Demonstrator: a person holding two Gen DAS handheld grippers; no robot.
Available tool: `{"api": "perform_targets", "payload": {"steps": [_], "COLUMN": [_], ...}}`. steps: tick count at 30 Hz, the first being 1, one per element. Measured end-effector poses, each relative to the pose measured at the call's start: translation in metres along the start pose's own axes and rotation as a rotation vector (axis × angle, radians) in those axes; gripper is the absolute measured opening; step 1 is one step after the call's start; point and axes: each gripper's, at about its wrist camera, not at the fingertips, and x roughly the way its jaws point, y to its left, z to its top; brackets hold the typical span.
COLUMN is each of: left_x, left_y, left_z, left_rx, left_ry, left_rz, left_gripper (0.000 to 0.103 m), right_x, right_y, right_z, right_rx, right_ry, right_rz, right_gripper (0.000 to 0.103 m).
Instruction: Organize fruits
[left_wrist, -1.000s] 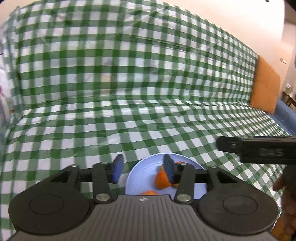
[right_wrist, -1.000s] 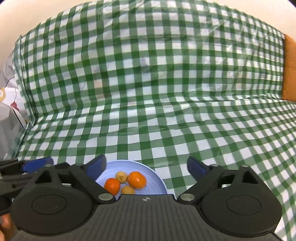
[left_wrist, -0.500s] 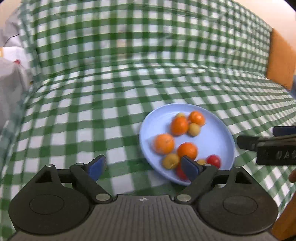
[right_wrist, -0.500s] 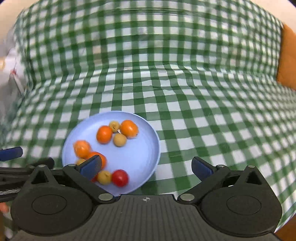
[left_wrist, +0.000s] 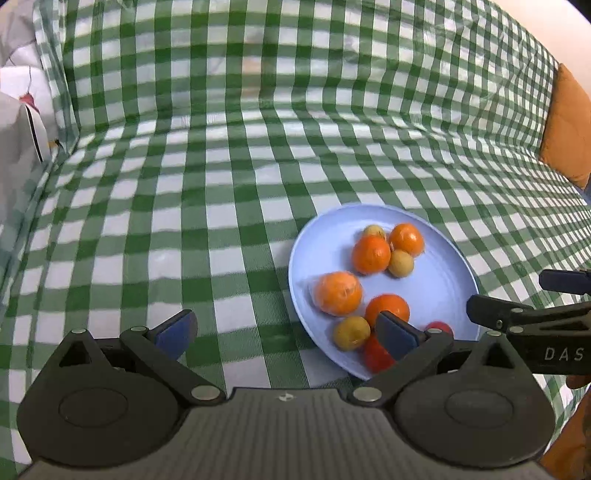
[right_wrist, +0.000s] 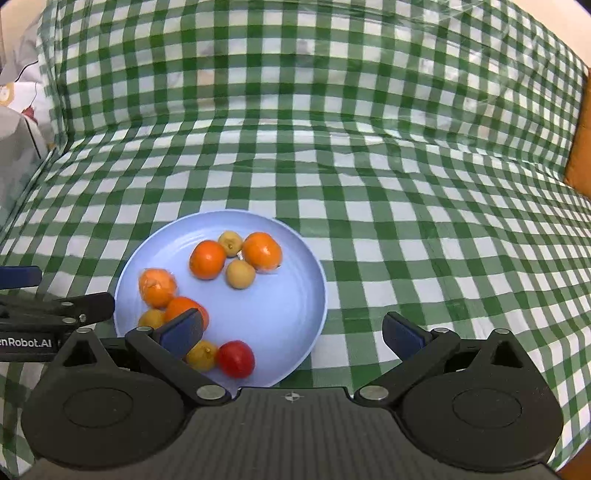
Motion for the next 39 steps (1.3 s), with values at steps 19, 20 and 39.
{"api": "perform_targets", "payload": {"steps": [19,20,39], "left_x": [0.01,0.01,0.011], "left_y": [-0.012,-0.012,-0.016], "left_z": [0.001,0.001,0.003], "left_rx": [0.001,0.002,0.005], "left_ry": [0.043,0.043,0.027], "left_rz": [0.004,0.004,0.008], "left_gripper": [0.102,0.102,0.102], "right_x": [-0.001,-0.001,-0.001], "right_y": [0.001,0.001,0.001], "right_z": [-0.001,-0.001,-0.001], "right_rx": [0.007,0.009,0.021], "right_ry": [0.002,0.002,0.0], "right_rz": [0.009,0.009,0.015], "right_gripper": [0.102,0.102,0.102]}}
